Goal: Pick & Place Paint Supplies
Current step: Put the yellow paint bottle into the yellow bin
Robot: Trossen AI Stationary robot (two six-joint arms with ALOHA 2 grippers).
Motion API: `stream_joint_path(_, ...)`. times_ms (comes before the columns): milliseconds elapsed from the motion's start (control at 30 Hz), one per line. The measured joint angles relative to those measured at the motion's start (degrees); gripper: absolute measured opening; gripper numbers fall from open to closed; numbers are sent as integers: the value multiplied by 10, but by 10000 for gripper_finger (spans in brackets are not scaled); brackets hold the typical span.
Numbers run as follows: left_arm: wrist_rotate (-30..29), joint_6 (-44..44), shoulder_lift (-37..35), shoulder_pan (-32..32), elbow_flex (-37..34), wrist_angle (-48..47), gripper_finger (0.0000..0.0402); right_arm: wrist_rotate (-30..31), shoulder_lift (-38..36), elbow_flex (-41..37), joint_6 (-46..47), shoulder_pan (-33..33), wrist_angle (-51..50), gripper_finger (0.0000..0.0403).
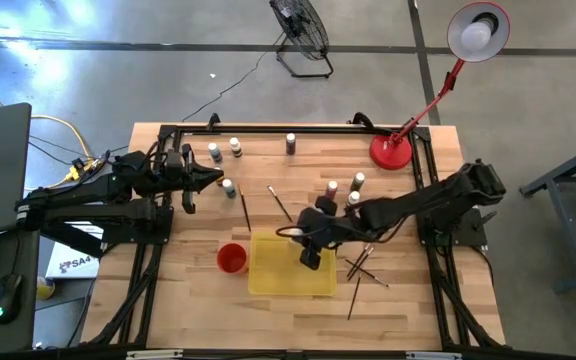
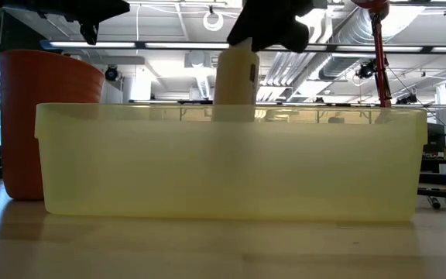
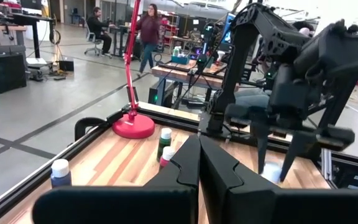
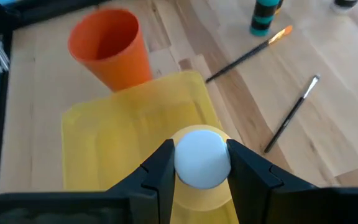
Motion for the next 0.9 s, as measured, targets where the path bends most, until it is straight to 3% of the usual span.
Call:
stream_joint_path(800,2,0,0,0,0,-8,0,-6,34,0,-11,-2,14,110)
stream_joint_path(900,2,0,0,0,0,-13,0,-7,34,0,-11,-2,14,124)
